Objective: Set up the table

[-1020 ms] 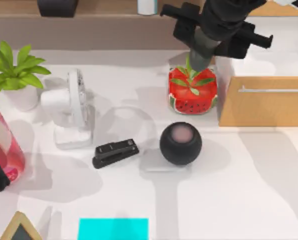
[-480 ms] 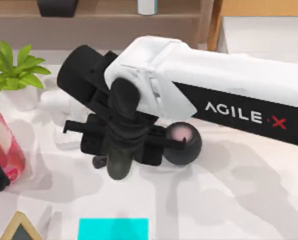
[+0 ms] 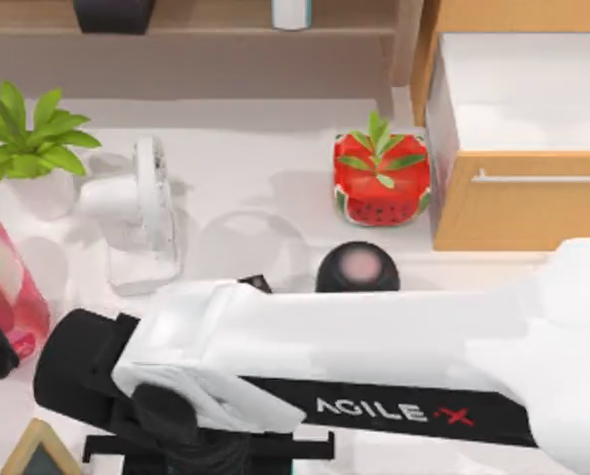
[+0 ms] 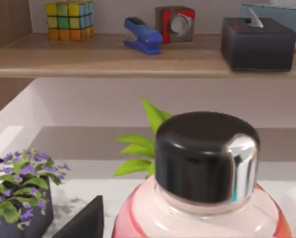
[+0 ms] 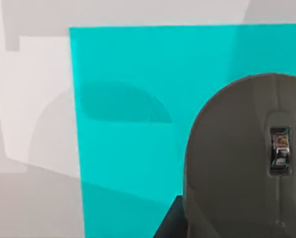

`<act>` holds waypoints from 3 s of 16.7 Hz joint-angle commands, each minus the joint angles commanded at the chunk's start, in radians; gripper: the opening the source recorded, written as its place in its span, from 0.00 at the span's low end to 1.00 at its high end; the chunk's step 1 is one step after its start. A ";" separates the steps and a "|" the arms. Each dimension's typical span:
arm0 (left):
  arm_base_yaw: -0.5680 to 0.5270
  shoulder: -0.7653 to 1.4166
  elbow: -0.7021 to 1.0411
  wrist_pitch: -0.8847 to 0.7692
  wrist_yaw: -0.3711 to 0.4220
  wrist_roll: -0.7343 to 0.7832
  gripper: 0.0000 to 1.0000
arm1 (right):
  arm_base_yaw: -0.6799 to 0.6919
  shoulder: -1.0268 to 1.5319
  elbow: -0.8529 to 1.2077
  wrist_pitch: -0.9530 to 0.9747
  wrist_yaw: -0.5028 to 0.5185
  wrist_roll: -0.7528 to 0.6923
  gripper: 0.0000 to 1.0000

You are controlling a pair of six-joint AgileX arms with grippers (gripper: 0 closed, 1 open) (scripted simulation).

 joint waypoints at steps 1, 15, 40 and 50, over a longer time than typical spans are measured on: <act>0.000 0.000 0.000 0.000 0.000 0.000 1.00 | 0.009 0.003 -0.005 0.000 -0.001 0.005 0.00; 0.000 0.000 0.000 0.000 0.000 0.000 1.00 | 0.011 -0.008 -0.002 -0.007 0.000 0.009 0.00; 0.000 0.000 0.000 0.000 0.000 0.000 1.00 | 0.012 0.010 -0.020 0.032 -0.002 0.006 0.00; 0.000 0.000 0.000 0.000 0.000 0.000 1.00 | 0.012 0.018 -0.028 0.033 -0.002 0.006 0.30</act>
